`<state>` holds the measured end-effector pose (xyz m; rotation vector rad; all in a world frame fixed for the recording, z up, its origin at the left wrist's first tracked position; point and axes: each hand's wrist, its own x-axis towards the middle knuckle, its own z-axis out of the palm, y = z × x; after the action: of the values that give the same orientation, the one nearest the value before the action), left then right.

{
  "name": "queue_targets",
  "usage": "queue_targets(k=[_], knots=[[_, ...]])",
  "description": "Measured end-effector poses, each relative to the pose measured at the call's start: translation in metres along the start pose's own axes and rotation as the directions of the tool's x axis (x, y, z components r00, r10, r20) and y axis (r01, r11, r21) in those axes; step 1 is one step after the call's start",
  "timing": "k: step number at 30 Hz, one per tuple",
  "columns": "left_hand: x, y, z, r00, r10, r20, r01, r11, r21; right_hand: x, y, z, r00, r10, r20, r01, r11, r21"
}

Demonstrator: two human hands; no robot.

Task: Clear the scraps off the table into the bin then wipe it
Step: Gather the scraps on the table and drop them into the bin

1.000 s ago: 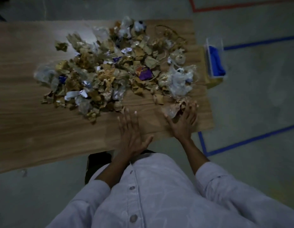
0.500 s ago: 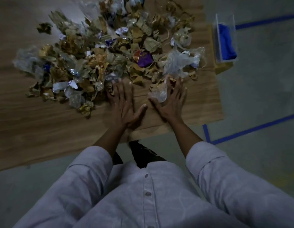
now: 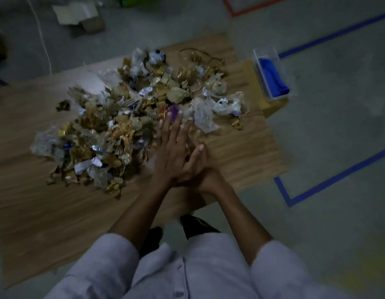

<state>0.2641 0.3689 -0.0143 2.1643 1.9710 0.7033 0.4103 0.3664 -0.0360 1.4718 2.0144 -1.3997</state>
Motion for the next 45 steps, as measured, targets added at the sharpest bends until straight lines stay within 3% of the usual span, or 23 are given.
queue_targets(k=[2,4,6,7,9,11,14,17,23,27,30,32,35,37,38,42,45], knots=[[0.027,-0.008,0.011,0.996,0.050,0.079,-0.052,0.998,0.020,-0.014,0.008,-0.027,0.945,-0.133,-0.300,0.176,0.977,0.120],[0.056,-0.016,0.023,0.985,0.046,0.165,-0.054,0.998,0.040,-0.013,0.029,-0.047,0.802,-0.132,-0.583,0.216,0.973,0.078],[0.086,-0.021,0.038,0.960,0.068,0.272,-0.089,0.994,0.066,0.020,0.049,-0.063,0.627,-0.064,-0.776,0.129,0.991,0.023],[0.102,-0.022,0.047,0.943,0.099,0.319,-0.134,0.987,0.092,0.042,0.057,-0.071,0.576,0.015,-0.817,0.019,0.999,0.032],[0.131,-0.024,0.067,0.913,0.173,0.369,-0.245,0.956,0.159,0.074,0.061,-0.090,0.543,0.135,-0.829,-0.127,0.989,0.078],[0.153,-0.027,0.089,0.886,0.214,0.411,-0.324,0.921,0.217,0.101,0.067,-0.101,0.569,0.135,-0.812,-0.185,0.982,0.034],[0.164,-0.039,0.117,0.846,0.220,0.486,-0.379,0.889,0.256,0.128,0.076,-0.095,0.638,0.071,-0.766,-0.313,0.934,-0.174],[0.163,-0.046,0.123,0.831,0.221,0.511,-0.370,0.904,0.212,0.133,0.078,-0.087,0.619,0.025,-0.785,-0.355,0.900,-0.252],[0.152,-0.054,0.101,0.770,0.233,0.593,-0.398,0.903,0.162,0.129,0.053,-0.071,0.653,0.045,-0.756,-0.305,0.930,-0.208],[0.135,-0.069,0.077,0.768,0.254,0.588,-0.399,0.908,0.129,0.132,0.024,-0.051,0.702,0.063,-0.709,-0.227,0.964,-0.140],[0.121,-0.076,0.057,0.790,0.284,0.543,-0.363,0.931,0.041,0.127,-0.002,-0.037,0.682,0.084,-0.727,-0.061,0.996,0.058],[0.114,-0.077,0.045,0.815,0.318,0.484,-0.340,0.939,-0.045,0.133,-0.018,-0.023,0.706,0.170,-0.687,0.139,0.918,0.370],[0.106,-0.076,0.032,0.863,0.314,0.397,-0.281,0.949,-0.140,0.130,-0.048,-0.006,0.760,0.292,-0.581,0.343,0.578,0.740],[0.098,-0.074,0.024,0.909,0.221,0.353,-0.155,0.966,-0.205,0.119,-0.070,-0.004,0.750,0.317,-0.581,0.459,0.382,0.802],[0.093,-0.072,0.019,0.929,0.151,0.339,-0.064,0.965,-0.256,0.112,-0.080,-0.008,0.731,0.323,-0.601,0.506,0.333,0.795],[0.074,-0.060,-0.004,0.959,-0.130,0.252,0.247,0.819,-0.518,0.099,-0.114,-0.014,0.699,0.302,-0.648,0.573,0.306,0.760],[0.057,-0.062,-0.034,0.951,-0.229,0.209,0.309,0.656,-0.689,0.085,-0.143,-0.009,0.702,0.206,-0.682,0.609,0.323,0.724]])
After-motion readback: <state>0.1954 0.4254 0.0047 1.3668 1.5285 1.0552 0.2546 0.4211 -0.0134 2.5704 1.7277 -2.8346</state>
